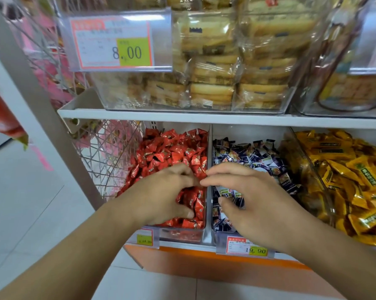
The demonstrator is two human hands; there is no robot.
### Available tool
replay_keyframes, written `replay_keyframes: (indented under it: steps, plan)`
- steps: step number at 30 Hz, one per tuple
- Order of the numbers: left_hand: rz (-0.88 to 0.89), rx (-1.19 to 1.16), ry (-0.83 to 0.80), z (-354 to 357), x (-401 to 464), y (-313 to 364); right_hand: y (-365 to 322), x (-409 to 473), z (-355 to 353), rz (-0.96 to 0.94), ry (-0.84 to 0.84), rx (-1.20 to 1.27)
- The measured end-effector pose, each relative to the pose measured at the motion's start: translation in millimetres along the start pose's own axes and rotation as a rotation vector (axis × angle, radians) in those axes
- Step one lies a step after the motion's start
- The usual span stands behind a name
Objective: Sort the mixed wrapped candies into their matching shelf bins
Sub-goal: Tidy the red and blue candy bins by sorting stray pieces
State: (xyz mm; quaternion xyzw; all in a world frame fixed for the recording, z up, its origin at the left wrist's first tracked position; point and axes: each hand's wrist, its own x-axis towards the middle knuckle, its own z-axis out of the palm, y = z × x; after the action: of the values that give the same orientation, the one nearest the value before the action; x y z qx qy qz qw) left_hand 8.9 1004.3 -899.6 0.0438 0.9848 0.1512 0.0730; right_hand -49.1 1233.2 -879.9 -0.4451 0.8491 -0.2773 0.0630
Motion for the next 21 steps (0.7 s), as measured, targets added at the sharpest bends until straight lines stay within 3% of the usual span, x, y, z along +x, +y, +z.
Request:
replay_keyframes:
  steps: [10,15,19,21]
  plan:
    - [-0.027,-0.038,0.133,9,8,6,-1,0,0,0.005,-0.01,0.007]
    - [-0.155,-0.173,0.208,-1,8,5,-1,1,1,-0.005,-0.01,0.01]
    - [-0.272,-0.379,0.401,-24,15,-6,0,1,1,-0.01,0.003,0.023]
    - [-0.292,-0.337,0.556,-35,21,-19,-1,1,1,-0.007,0.008,0.027]
